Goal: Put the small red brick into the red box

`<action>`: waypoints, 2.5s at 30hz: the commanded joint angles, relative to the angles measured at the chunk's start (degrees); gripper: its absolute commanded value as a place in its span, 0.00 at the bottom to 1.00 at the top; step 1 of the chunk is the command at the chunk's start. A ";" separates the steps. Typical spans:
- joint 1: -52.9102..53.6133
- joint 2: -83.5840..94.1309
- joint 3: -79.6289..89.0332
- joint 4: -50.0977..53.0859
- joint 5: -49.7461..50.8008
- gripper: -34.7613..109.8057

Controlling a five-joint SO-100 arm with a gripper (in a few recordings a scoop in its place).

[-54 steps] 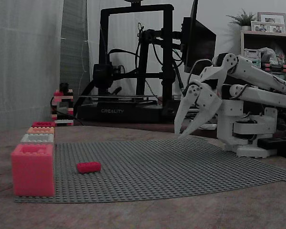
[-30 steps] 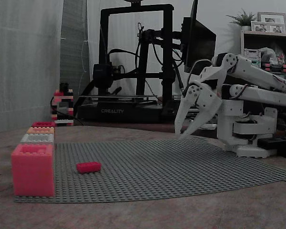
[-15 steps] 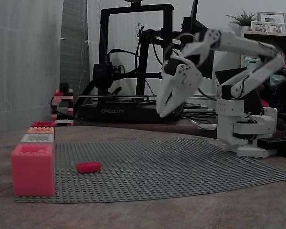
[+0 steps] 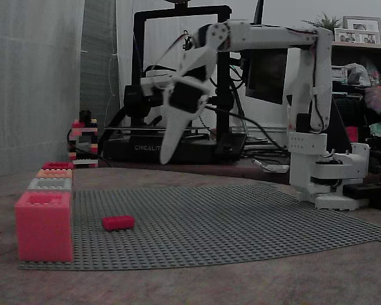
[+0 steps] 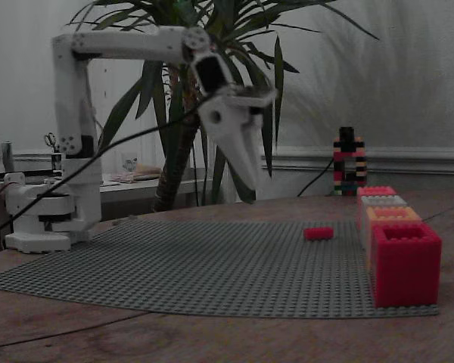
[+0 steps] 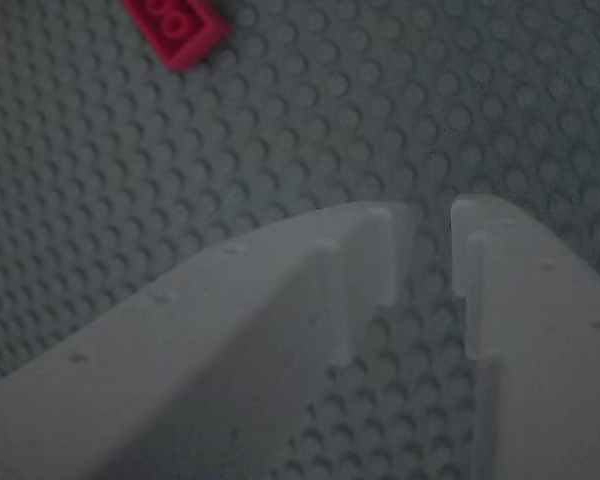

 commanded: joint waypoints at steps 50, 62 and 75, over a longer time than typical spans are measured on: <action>-8.88 -43.77 -54.05 9.76 -7.73 0.38; -8.09 -47.64 -56.25 9.67 -8.35 0.38; -8.00 -48.96 -57.48 9.58 -6.68 0.24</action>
